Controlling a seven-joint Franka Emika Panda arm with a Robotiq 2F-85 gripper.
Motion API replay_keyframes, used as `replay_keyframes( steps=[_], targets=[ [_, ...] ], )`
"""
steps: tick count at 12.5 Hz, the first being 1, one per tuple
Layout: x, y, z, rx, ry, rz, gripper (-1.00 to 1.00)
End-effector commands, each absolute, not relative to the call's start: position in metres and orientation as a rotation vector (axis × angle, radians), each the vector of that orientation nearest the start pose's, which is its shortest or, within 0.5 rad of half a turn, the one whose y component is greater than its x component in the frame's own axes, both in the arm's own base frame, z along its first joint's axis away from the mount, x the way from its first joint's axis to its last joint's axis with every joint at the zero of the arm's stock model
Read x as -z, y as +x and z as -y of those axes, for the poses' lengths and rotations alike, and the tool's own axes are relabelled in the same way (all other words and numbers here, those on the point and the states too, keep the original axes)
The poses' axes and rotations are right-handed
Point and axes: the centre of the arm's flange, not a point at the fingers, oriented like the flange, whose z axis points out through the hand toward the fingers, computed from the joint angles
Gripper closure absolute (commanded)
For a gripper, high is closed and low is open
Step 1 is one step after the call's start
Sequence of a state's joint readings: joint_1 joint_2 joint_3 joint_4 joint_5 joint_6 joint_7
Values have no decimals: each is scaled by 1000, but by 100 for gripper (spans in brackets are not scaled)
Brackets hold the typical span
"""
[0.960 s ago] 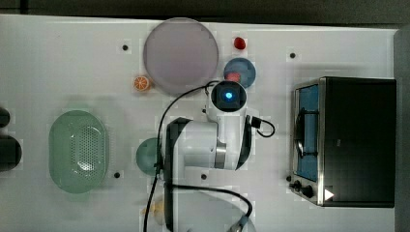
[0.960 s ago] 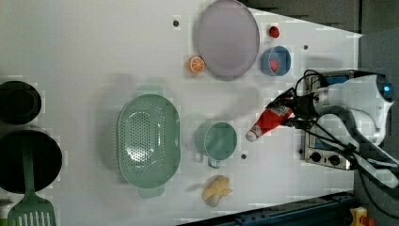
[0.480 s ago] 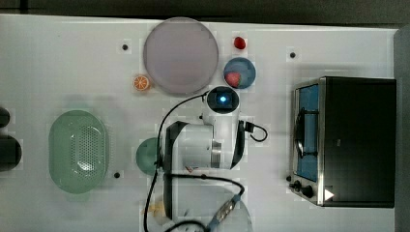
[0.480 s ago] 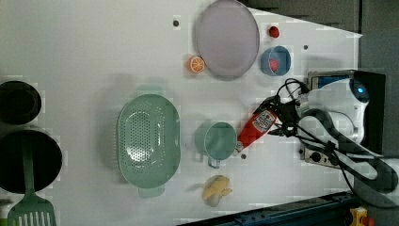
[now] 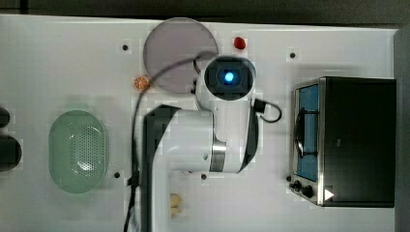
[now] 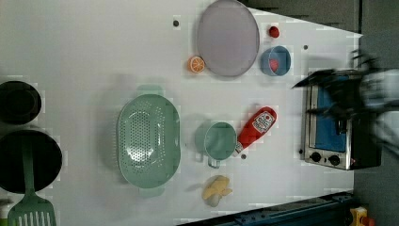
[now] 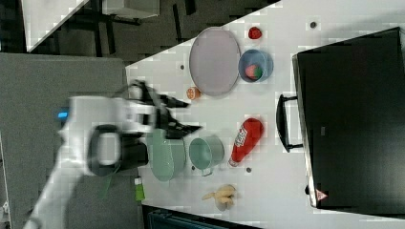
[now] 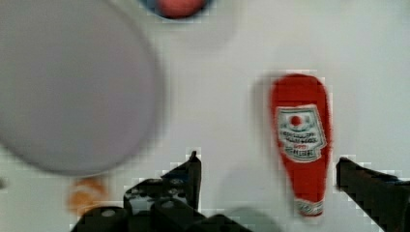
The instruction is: Pick Ketchup from oven and place it on table.
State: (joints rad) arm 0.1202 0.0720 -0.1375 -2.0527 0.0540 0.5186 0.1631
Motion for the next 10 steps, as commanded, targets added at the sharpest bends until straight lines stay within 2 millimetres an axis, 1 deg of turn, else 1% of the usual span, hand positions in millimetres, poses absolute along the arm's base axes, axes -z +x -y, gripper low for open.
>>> replay_keyframes(
  steps=[1, 2, 4, 7, 8, 10],
  targets=[
    [-521, 573, 13, 97, -2693, -1488, -100],
    [-544, 571, 11, 79, -2701, -1485, -100],
    [-578, 569, 9, 59, -2712, -1480, -100],
    [-613, 562, 11, 29, -2723, -1487, -100],
    [-619, 558, 13, -2, -2731, -1495, -100],
    [-620, 551, 14, -68, -2747, -1509, -100]
  ],
)
